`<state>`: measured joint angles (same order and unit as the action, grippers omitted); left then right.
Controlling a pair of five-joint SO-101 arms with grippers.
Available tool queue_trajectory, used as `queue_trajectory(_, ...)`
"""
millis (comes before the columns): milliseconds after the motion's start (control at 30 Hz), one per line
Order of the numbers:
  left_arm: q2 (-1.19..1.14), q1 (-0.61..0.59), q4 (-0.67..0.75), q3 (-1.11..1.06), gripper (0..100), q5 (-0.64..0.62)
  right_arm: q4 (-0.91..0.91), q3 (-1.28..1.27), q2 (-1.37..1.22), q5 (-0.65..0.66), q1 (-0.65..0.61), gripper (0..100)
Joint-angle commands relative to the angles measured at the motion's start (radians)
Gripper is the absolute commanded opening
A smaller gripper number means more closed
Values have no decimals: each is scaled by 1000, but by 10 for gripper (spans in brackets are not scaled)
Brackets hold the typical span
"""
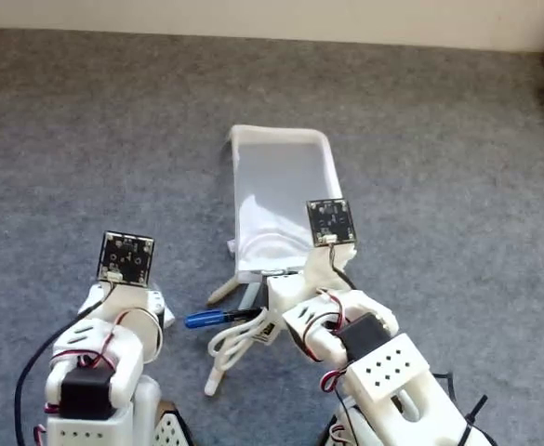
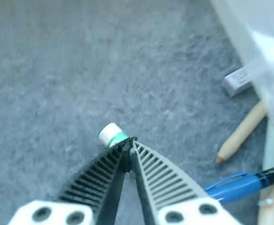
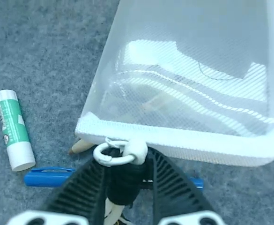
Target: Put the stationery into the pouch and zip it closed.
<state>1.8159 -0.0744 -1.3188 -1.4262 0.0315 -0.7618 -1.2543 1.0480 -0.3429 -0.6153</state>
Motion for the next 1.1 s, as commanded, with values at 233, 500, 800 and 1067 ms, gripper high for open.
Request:
queue_trajectory(233, 7, 245, 103, 87, 34, -87, 18, 25, 30, 5, 13, 5)
queue_trajectory(500, 5, 249, 121, 84, 262, -232, 16, 24, 30, 5, 13, 5)
queue_trajectory(800, 5, 286, 123, 79, 262, -235, 15, 25, 30, 5, 13, 5)
queue_trajectory(1067, 5, 278, 273, -39, 263, -199, 15, 42, 30, 5, 12, 5)
